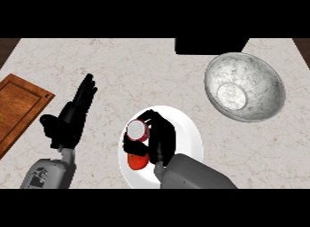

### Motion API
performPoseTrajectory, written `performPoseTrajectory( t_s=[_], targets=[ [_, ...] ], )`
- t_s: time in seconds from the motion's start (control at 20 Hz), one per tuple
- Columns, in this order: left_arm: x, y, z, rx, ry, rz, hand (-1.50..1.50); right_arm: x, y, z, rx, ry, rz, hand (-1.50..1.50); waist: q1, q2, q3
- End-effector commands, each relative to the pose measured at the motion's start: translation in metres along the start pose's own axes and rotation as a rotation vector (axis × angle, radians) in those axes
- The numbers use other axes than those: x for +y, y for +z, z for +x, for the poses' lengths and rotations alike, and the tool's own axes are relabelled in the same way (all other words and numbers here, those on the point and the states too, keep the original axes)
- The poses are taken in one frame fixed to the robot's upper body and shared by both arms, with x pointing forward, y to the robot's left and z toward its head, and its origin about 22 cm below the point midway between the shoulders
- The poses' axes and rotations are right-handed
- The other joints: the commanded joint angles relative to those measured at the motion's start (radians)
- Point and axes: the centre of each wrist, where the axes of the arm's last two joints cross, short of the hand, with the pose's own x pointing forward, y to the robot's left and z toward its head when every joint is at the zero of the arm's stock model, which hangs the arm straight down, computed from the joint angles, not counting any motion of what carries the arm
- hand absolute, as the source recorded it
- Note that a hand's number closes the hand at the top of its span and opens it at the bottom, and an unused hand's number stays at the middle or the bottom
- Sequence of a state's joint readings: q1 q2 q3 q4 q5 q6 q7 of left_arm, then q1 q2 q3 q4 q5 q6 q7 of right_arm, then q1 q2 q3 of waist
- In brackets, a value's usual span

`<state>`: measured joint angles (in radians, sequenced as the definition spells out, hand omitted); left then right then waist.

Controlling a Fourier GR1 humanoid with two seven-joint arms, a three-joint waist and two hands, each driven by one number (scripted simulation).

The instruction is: Pick the can from the plate and place it in the bowl

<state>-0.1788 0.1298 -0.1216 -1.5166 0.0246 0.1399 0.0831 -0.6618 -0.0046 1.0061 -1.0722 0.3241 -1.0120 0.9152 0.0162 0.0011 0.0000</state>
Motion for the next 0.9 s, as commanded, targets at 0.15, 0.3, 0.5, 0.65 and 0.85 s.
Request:
performPoseTrajectory(
  t_s=[0.15, 0.3, 0.5, 0.65, 0.85],
  targets=[
    [0.008, 0.005, -0.007, 0.008, 0.006, 0.008, 0.00, -0.016, -0.024, 0.036, -0.149, -0.042, 0.084, 1.50, 0.002, 0.003, 0.000],
    [0.004, -0.001, 0.000, 0.016, 0.025, 0.004, 0.00, -0.026, -0.010, 0.053, -0.326, -0.103, 0.013, 1.50, -0.018, -0.002, 0.000],
    [0.001, 0.014, 0.002, 0.034, 0.023, 0.000, 0.00, -0.027, -0.001, 0.066, -0.451, -0.107, -0.067, 1.50, -0.019, -0.007, 0.000],
    [0.006, 0.009, -0.002, 0.021, 0.011, 0.007, 0.00, -0.025, 0.006, 0.091, -0.523, -0.062, -0.146, 1.50, -0.026, -0.013, -0.002],
    [0.009, 0.016, -0.009, 0.028, 0.017, 0.031, 0.00, -0.044, 0.008, 0.115, -0.526, 0.034, -0.241, 1.50, -0.044, -0.017, -0.001]
  ],
)
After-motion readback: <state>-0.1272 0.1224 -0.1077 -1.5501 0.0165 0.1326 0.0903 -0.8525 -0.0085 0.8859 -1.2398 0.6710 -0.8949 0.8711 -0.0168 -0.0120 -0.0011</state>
